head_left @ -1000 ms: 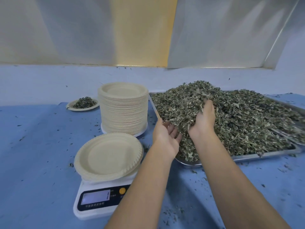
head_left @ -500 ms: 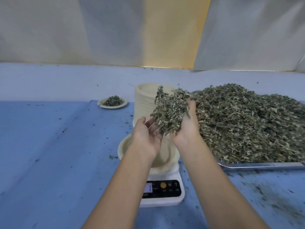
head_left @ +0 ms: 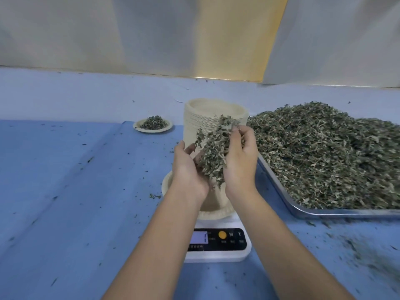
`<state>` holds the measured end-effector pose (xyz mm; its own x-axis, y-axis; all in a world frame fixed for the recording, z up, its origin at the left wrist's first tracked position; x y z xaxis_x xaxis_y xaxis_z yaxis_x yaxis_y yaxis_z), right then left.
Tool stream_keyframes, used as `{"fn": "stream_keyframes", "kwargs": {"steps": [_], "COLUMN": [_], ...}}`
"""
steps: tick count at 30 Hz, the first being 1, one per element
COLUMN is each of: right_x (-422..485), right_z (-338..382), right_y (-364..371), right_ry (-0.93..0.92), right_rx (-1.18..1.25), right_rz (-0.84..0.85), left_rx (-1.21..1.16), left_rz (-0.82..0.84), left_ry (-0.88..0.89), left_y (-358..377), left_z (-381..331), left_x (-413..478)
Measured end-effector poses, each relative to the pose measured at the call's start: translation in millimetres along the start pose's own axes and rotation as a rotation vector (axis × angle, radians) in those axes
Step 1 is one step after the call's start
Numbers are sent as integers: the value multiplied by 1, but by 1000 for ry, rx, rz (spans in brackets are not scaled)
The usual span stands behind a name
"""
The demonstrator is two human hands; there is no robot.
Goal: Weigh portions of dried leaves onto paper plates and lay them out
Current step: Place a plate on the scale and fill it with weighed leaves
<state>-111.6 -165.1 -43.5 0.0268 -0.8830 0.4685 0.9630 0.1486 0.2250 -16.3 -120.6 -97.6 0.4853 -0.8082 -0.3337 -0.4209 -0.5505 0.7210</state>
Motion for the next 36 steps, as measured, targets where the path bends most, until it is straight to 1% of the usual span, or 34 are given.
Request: {"fn": "stream_keyframes", "kwargs": {"steps": [2,6,9,11,13,15,18,25,32,36], "right_x": [-2,-7,-12,-16,-18,-22,-27,-26,-25,-22], "right_z": [1,-10,-11,-10,-9,-7,-5,3,0,3], "right_y": [4,17,24,29,34,39,44,45,45,39], "right_ry": [-72,-48,-83,-111,-139,-140,-116,-116,-124,-168], "right_rx": [-80,-192,-315,-364,-407,-406,-328,-247,-283,-301], "right_rz": [32,136,211,277,335,387,437,439,432,385], "left_rx": [10,144,205,276,308,279,257,287,260,229], "left_rz": [18,83,111,109,60,13,19,-21,-113,-162], "left_ry": [61,165,235,278,303,281,272,405,382,365], "left_y": [2,7,9,10,4,-4,-8,-9,-16,-20], "left_z": [-6,-13,-15,-15,-16,-16,-19,-26,-27,-29], "left_x": [-1,-2,-2,0,4,10,14,10,3,-1]}}
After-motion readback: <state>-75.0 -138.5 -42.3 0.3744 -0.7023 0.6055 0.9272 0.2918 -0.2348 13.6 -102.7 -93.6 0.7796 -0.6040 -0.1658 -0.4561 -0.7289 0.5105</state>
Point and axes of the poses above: each hand's wrist, its own x-axis towards the middle knuckle, its own y-axis out of the palm, z = x × y, the point moved 8 cm from there along x, towards the middle knuckle, and after that the axes turned 1 degree about -x, right-handed, at the moved point
